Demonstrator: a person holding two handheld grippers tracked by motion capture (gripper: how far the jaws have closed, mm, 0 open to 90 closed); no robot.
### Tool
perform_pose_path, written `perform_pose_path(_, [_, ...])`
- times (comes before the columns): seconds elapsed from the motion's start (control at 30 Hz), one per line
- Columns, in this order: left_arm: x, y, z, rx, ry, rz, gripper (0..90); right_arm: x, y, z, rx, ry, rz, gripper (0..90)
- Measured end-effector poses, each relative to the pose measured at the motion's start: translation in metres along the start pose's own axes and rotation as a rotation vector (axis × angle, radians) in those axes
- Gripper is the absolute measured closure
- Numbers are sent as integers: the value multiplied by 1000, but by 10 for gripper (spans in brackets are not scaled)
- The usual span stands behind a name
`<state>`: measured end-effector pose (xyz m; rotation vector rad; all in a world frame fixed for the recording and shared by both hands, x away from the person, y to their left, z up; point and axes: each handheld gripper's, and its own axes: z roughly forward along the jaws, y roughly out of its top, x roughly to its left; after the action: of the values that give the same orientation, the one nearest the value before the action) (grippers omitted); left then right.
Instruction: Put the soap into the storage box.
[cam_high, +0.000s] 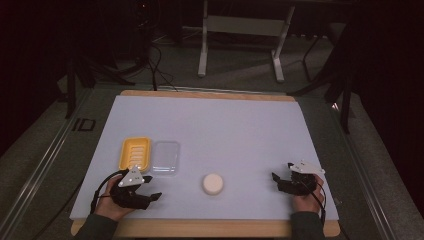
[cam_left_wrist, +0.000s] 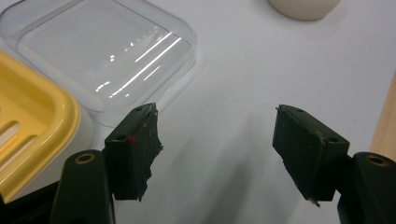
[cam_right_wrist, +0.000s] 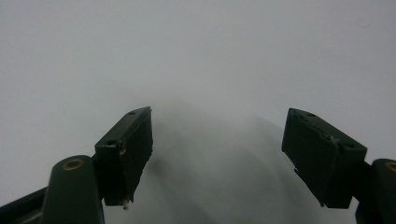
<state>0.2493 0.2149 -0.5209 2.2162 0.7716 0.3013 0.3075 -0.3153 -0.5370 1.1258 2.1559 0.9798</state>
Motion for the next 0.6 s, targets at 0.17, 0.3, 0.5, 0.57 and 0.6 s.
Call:
perform_pose_path(0.17, [-2, 6, 2, 19, -14, 36, 315, 0, 0, 0, -4, -2, 4, 241])
perform_pose_path(0.3, [-4, 12, 4, 28, -19, 53, 314, 0, 0, -1, -9, 2, -2, 241])
perform_pose_path(0.5, [-6, 20, 7, 48, -25, 84, 315, 2, 0, 0, -1, -4, -18, 241])
perform_pose_path(0.57, [-6, 22, 8, 49, -31, 91, 314, 2, 0, 0, 1, -8, -22, 241])
perform_pose_path(0.6, [-7, 24, 8, 52, -31, 98, 314, 2, 0, 0, 1, -10, -21, 241])
